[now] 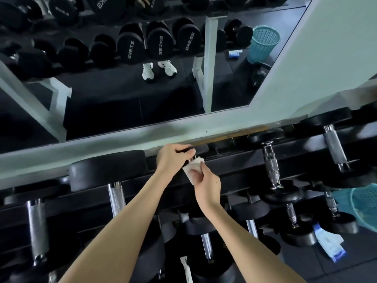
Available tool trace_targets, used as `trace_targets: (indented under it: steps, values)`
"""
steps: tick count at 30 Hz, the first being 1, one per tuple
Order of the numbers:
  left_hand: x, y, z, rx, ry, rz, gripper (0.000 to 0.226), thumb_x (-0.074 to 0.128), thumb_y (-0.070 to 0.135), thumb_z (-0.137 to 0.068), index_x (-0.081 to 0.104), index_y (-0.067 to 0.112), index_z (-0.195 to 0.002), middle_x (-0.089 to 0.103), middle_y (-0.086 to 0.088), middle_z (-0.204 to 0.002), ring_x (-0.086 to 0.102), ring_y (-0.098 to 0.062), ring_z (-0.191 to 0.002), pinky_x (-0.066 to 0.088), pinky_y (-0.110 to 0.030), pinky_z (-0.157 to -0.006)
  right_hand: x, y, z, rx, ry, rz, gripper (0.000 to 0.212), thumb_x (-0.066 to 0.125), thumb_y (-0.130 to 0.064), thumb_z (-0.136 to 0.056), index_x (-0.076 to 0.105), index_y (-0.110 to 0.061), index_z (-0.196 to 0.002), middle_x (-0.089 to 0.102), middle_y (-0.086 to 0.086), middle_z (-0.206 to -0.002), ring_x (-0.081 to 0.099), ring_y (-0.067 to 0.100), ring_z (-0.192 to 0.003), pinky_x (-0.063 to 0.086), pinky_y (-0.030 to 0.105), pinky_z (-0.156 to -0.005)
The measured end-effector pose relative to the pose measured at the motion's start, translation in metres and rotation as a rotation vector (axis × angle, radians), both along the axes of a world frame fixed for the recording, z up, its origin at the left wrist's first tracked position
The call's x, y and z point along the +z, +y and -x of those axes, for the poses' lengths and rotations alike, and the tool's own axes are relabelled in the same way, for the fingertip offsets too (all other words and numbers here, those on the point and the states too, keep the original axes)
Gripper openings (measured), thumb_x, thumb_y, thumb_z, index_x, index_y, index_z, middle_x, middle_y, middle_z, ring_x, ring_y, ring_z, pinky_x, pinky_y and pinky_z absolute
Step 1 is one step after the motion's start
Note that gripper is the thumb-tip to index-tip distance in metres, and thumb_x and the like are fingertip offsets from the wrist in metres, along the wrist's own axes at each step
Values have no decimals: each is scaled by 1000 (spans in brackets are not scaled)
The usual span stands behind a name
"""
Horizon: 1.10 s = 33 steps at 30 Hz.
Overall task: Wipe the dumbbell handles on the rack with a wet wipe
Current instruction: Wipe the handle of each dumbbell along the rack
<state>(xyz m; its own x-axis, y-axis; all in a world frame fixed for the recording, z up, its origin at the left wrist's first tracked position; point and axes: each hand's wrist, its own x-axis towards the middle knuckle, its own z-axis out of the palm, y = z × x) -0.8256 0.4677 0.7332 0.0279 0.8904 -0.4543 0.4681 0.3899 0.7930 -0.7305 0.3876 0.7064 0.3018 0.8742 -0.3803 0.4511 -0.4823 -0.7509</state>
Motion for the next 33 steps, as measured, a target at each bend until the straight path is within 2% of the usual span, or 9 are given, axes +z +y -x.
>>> trace_targets:
  steps: [3, 7, 13, 18, 21, 23, 25, 29, 33]
  values:
    - [0, 2, 2, -1, -23, 33, 24, 73, 31, -80, 73, 29, -104, 69, 9, -113, 55, -7, -110, 38, -22, -87, -6, -21, -11, 79, -78, 66, 35, 53, -22, -96, 53, -10, -128, 68, 3, -103, 61, 14, -94, 37, 16, -74]
    - [-2, 3, 1, 14, -35, 48, 23, 74, 31, -79, 73, 29, -102, 69, 10, -111, 56, -9, -112, 39, -23, -89, -12, -9, -11, 48, -119, 73, 10, 58, -19, -89, 55, -14, -82, 63, -2, -79, 59, 15, -78, 39, 21, -65]
    - [-2, 1, 1, 28, -43, 46, 21, 72, 31, -81, 73, 30, -102, 70, 15, -105, 57, -4, -106, 37, -20, -83, -13, 2, 0, 23, -139, -10, 16, 57, -21, -92, 60, -6, -97, 70, 2, -90, 63, 17, -82, 36, 22, -63]
    - [-4, -3, -6, 26, 10, -34, 24, 70, 31, -83, 72, 27, -107, 71, 12, -106, 58, -3, -105, 42, -20, -85, -2, 33, 1, -33, -55, -42, 21, 54, -24, -93, 63, -6, -93, 69, 2, -84, 63, 19, -80, 48, 29, -68]
    - [-1, -3, -7, 45, -14, -18, 23, 71, 30, -82, 73, 26, -104, 71, 14, -103, 59, -3, -104, 41, -18, -85, -6, 13, -3, 36, -31, -93, 14, 53, -21, -94, 61, -12, -101, 60, -16, -77, 56, 3, -71, 41, 14, -66]
    - [0, -3, -3, 52, -40, 6, 22, 72, 28, -82, 73, 26, -104, 70, 14, -104, 57, -2, -102, 38, -18, -84, -12, -7, -10, 84, -84, -61, 18, 55, -22, -93, 60, -10, -105, 65, -7, -81, 58, 10, -74, 40, 19, -65]
    - [0, -3, 0, 50, -64, 22, 22, 72, 28, -82, 73, 26, -103, 69, 14, -102, 55, -2, -102, 36, -19, -85, -19, -26, -18, 145, -171, 9, 20, 57, -26, -91, 61, -9, -100, 69, 3, -85, 60, 19, -76, 35, 22, -64]
    - [0, -2, 2, 32, -68, 23, 25, 73, 29, -81, 72, 25, -106, 68, 14, -104, 55, -3, -104, 37, -20, -86, -24, -46, -35, 347, -355, 204, 25, 58, -36, -88, 62, -12, -86, 65, 0, -84, 59, 21, -83, 32, 27, -63]
    - [-3, -2, 7, -12, -84, 12, 25, 72, 29, -82, 72, 26, -106, 69, 13, -108, 56, -5, -108, 42, -24, -94, -19, -34, -48, 267, -207, 161, 23, 60, -25, -85, 58, -10, -67, 49, -6, -57, 44, 14, -57, 31, 27, -51]
